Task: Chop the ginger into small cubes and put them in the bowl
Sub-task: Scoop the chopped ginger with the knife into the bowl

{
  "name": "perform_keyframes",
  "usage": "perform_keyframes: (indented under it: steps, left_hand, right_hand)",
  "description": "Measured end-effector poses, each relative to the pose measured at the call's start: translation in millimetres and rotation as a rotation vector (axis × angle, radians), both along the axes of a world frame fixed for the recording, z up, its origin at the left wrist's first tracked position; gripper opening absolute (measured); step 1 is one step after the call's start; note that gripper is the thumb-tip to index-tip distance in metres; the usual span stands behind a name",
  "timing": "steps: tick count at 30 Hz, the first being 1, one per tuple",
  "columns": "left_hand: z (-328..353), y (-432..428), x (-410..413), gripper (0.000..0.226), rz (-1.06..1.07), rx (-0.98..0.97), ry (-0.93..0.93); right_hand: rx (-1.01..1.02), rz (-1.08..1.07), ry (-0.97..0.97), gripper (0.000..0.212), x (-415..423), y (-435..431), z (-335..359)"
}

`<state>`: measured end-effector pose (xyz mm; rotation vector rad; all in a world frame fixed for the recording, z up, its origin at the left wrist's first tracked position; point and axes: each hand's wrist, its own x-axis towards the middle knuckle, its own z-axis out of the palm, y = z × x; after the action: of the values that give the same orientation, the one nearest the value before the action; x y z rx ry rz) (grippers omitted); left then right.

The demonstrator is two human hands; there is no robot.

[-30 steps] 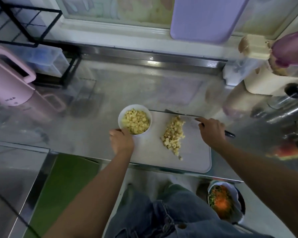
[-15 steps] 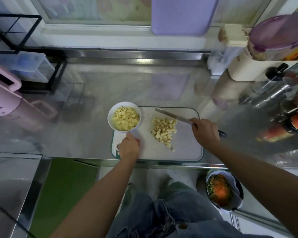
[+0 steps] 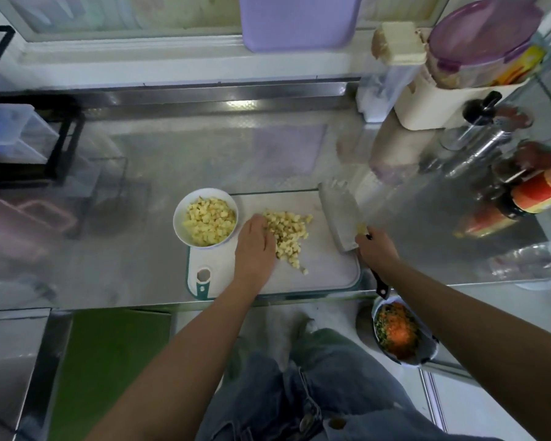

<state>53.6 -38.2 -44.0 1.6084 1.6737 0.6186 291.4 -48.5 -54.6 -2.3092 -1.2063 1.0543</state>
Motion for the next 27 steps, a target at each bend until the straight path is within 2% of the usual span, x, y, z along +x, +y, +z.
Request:
perform_keyframes:
  steps: [3, 6, 11, 18, 21, 24, 27]
  left_hand:
    - [-6, 10, 5, 0.049, 0.010, -0.159, -0.047]
    - [-11, 19, 10, 0.049, 0.104, -0.257, -0.189]
    - [-12, 22, 23, 0.049, 0.173, -0.275, -0.352]
    - [-13, 28, 24, 0.050, 0.144, -0.320, -0.402]
    - [-13, 28, 24, 0.050, 0.152, -0.325, -0.455]
    - [-11, 28, 24, 0.051, 0.150, -0.304, -0.523]
    - [-7, 28, 22, 0.049, 0.092, -0.224, -0.458]
  right_hand:
    - [-0.048, 0.051, 0.054, 0.014, -11, -2, 3]
    - [-0.097, 0.125, 0.131, 0.012, -29, 1, 6]
    - [-0.092, 0.181, 0.223, 0.015, -56, 7, 4]
    - [-0.114, 0.268, 0.281, 0.013, -70, 17, -4]
    - [-0.109, 0.250, 0.339, 0.015, -67, 17, -4]
    - [-0.108, 0.132, 0.474, 0.017, -65, 16, -3]
    - [-0.119, 0.011, 0.572, 0.017, -60, 13, -1]
